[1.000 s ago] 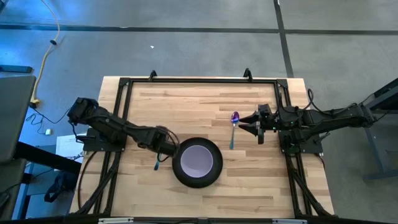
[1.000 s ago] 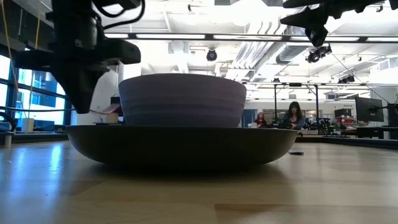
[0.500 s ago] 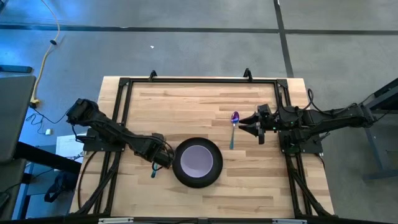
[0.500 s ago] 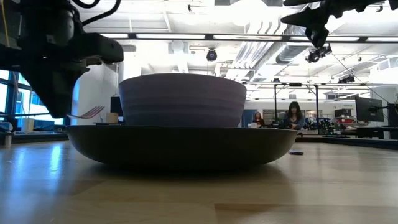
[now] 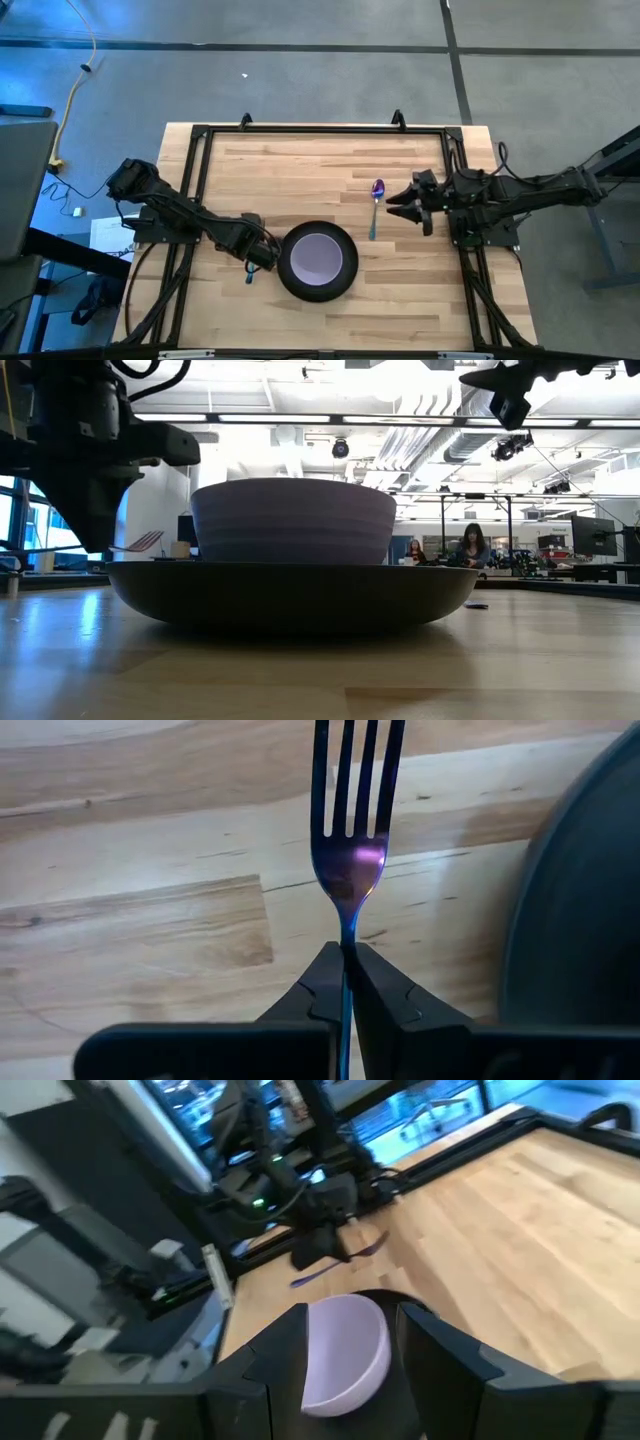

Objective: Set table place
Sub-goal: Put the violet fork to the left side of the black plate

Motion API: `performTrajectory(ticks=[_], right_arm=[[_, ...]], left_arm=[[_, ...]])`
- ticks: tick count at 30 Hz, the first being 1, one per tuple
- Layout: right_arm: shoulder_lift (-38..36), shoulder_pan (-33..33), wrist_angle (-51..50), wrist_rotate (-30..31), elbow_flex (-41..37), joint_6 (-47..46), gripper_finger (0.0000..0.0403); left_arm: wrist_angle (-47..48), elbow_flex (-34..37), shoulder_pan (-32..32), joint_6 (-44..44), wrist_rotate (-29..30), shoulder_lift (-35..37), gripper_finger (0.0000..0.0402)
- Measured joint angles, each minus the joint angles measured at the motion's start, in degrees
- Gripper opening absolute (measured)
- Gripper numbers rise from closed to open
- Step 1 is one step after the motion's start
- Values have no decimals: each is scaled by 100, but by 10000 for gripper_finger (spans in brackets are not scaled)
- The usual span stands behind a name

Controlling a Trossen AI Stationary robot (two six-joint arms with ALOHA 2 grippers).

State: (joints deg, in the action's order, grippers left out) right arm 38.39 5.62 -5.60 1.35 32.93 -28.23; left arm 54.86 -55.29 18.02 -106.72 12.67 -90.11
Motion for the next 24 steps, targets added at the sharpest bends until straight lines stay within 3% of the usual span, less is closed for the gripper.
performTrajectory(ticks=[24], right_arm=[[-244, 1, -62, -138, 0, 10, 147]], left_arm=[[-92, 0, 0, -351, -275, 0, 0]])
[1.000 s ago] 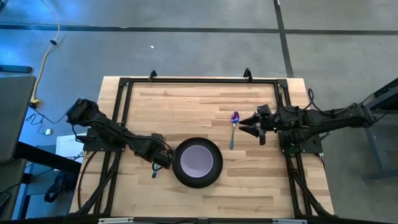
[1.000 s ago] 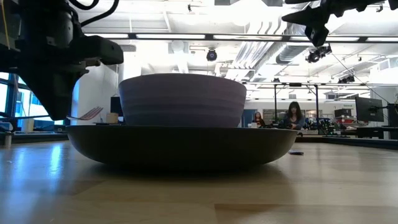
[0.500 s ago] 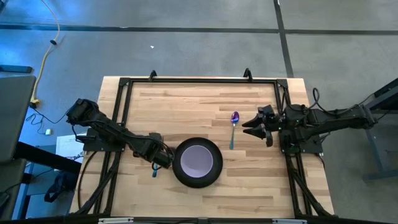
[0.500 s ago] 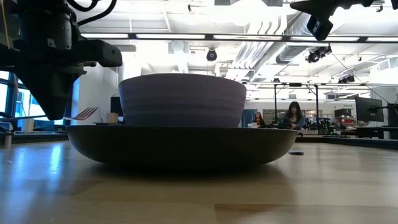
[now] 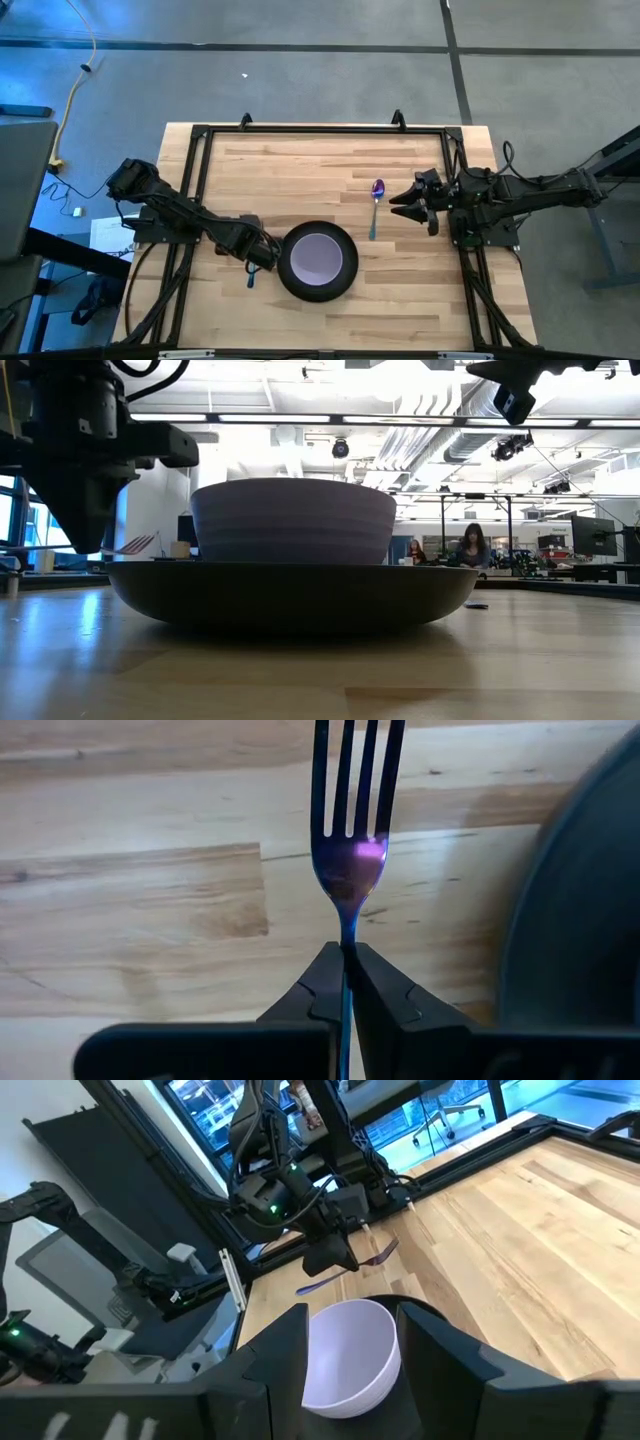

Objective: Set table place
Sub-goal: Put the violet fork to the left side of the black plate

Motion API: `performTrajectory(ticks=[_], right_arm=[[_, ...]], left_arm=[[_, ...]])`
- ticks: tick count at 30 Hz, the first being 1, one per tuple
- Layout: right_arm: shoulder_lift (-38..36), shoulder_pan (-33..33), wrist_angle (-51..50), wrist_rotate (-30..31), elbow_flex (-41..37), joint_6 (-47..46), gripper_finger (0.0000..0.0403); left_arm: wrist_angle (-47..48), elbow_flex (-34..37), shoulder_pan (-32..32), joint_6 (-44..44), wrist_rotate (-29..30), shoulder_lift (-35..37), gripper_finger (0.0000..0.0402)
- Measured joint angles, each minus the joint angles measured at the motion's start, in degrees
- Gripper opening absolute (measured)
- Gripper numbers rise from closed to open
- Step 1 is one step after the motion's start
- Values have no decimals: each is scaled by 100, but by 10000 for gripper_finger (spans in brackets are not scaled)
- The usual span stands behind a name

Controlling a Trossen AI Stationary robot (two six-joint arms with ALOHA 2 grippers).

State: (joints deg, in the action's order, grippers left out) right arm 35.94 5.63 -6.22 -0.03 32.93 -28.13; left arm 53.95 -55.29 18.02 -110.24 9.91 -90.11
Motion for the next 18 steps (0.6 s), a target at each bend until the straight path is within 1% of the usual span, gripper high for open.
performTrajectory(ticks=[9, 16, 18], right_arm=[[0, 0, 2, 0, 0, 2, 147], [0, 2, 2, -6, -2, -16, 147], [-1, 2, 2, -22, -2, -34, 147]], left_arm=[[-115, 0, 0, 204, 21, -3, 0], [-201, 9, 0, 215, 61, -206, 0], [-455, 122, 0, 202, 61, -203, 0]])
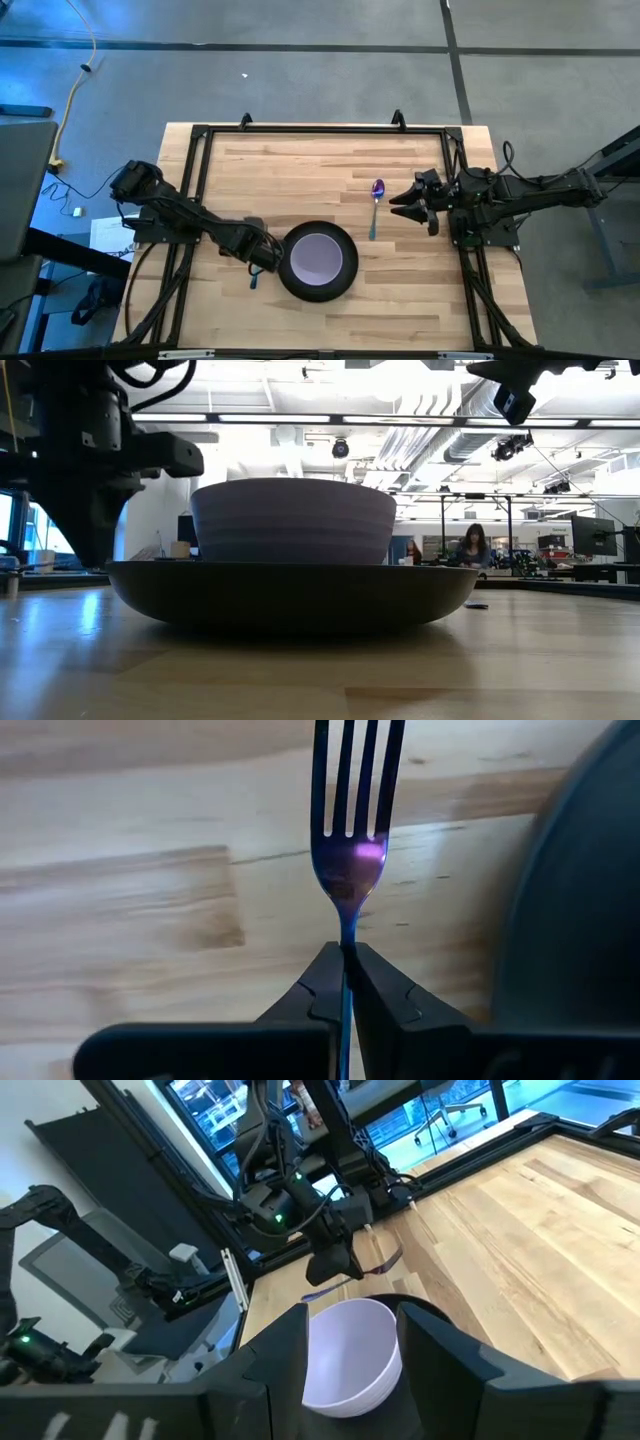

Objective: Set table place
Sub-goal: Put the violet fork to the left side of the black plate

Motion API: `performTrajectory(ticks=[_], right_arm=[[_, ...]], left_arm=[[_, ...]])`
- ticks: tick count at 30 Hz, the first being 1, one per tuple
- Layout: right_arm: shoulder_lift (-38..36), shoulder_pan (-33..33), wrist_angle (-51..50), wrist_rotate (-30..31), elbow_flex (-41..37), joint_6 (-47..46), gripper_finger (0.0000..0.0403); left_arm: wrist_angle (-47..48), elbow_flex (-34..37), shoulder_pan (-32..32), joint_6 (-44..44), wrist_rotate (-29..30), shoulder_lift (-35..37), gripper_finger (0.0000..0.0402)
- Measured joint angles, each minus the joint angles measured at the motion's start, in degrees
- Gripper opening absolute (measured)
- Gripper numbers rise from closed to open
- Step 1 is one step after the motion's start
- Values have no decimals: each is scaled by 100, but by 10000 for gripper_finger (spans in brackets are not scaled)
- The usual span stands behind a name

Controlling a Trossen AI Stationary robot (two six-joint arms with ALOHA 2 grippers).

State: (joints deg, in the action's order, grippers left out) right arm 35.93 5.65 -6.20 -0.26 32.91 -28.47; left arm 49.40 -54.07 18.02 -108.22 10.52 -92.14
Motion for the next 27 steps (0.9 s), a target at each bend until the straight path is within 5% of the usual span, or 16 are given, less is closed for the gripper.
performTrajectory(ticks=[27], right_arm=[[1, 0, 0, -22, -2, 0, 147]], left_arm=[[-465, 315, -2, -157, -58, -2, 0]])
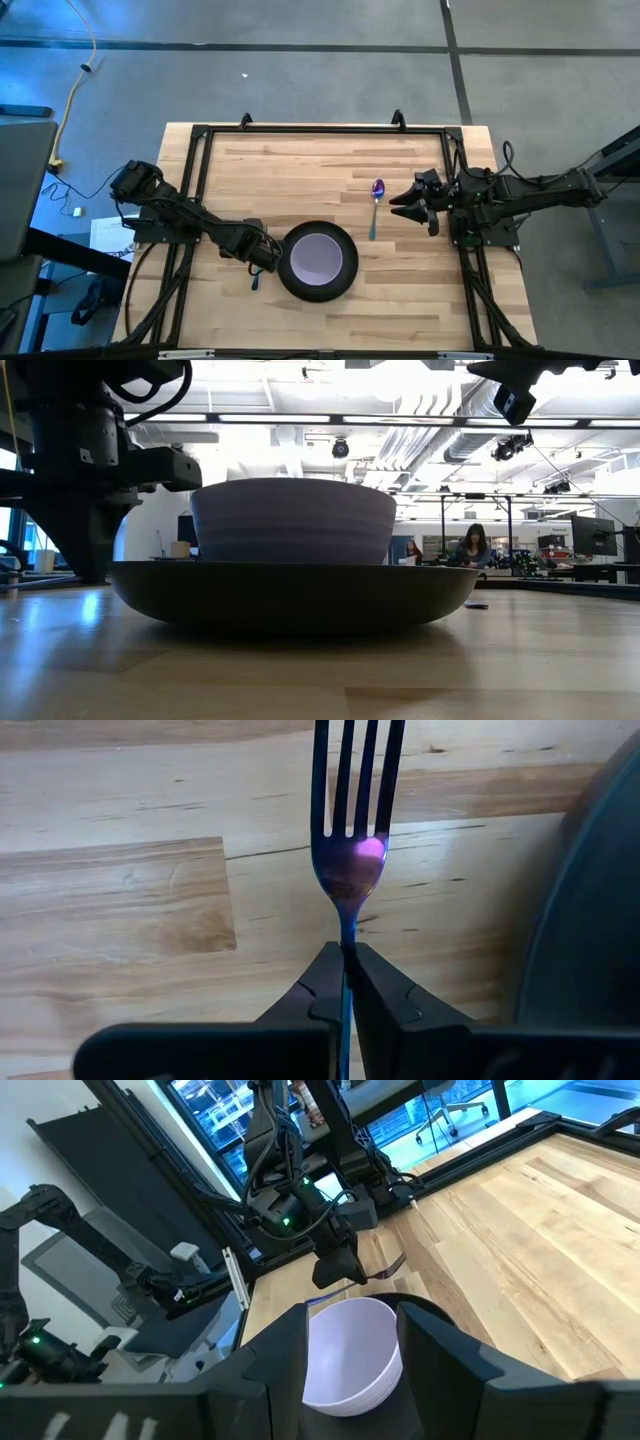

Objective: Set table place
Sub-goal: Put the violet fork to the left side of the black plate

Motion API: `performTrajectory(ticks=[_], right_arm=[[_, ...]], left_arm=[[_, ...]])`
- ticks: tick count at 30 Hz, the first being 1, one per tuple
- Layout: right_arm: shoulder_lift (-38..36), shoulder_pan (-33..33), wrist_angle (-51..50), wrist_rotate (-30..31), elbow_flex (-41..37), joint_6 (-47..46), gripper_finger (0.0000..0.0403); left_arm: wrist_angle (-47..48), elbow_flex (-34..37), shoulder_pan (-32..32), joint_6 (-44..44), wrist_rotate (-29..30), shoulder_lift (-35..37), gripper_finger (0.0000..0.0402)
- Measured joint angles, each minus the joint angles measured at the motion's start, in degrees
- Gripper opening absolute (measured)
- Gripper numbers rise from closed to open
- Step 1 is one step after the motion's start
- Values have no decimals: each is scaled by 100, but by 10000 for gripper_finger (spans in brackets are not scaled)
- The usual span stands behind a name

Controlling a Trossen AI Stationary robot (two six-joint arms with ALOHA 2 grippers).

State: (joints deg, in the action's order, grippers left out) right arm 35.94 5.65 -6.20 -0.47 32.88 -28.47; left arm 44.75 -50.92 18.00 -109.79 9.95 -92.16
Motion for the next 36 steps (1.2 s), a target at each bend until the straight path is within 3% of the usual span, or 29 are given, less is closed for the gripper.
performTrajectory(ticks=[21, 36], right_arm=[[-1, 0, -1, -2, -1, -1, 147], [-81, 2, -33, -159, -9, -3, 147]], left_arm=[[-56, 0, 0, -22, -26, -4, 0], [-515, -2, 2, 7, -163, -448, 0]])
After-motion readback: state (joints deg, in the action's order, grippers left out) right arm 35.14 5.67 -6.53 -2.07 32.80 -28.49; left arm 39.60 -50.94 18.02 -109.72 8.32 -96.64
